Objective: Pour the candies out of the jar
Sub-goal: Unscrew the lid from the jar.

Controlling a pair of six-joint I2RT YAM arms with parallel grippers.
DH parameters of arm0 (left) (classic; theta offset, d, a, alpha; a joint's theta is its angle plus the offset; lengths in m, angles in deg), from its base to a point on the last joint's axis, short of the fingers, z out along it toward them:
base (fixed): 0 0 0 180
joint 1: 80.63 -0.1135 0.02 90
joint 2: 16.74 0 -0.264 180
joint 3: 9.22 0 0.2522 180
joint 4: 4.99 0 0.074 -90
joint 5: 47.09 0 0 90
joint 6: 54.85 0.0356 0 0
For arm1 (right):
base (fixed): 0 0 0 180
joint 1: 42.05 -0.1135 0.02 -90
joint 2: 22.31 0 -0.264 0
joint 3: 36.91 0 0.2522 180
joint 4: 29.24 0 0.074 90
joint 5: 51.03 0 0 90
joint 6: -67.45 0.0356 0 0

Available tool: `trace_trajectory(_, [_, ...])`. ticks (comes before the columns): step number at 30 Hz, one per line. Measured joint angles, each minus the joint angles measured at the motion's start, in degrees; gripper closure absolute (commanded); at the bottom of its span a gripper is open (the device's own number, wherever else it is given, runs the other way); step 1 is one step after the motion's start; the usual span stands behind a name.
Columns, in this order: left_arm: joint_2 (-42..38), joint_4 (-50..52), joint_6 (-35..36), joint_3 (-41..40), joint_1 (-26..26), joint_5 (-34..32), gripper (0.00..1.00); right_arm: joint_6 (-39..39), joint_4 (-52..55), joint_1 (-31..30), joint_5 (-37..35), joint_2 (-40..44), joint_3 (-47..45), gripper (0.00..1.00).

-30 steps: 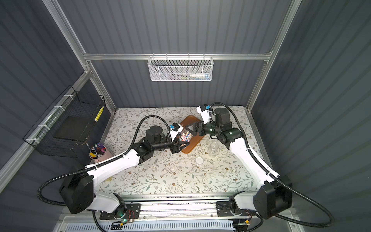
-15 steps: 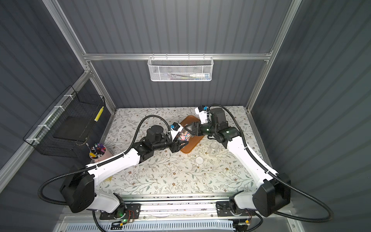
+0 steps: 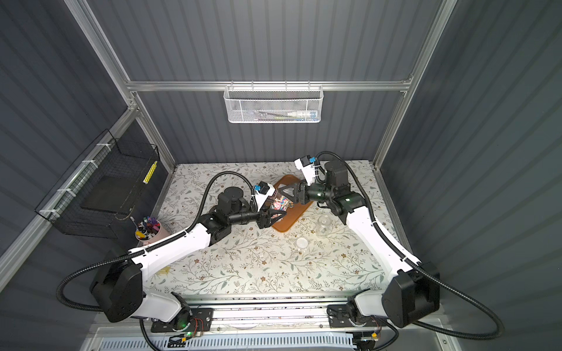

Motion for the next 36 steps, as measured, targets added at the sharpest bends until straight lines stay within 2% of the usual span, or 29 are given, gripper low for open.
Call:
trace_trajectory(13, [0.02, -2.05, -1.46, 0.52, -0.33, 3.91, 1.0, -0.85, -2.01, 1.81, 5.73, 0.59, 0.0, 0.51])
trace_trajectory(24, [0.87, 0.68, 0.11, 1.81, -0.31, 1.79, 1.0, -0.55, 0.04, 1.64, 1.57, 0.76, 0.0, 0.41])
trace_trajectory(29, [1.16, 0.96, 0.57, 1.88, -0.24, 1.09, 1.0, -0.07, 0.5, 1.66, 0.87, 0.76, -0.26, 0.42])
trace_trajectory(36, [2.05, 1.97, 1.03, 2.49, -0.2, 1.05, 1.0, 0.28, 0.74, 1.66, -1.18, 1.18, -0.76, 0.38])
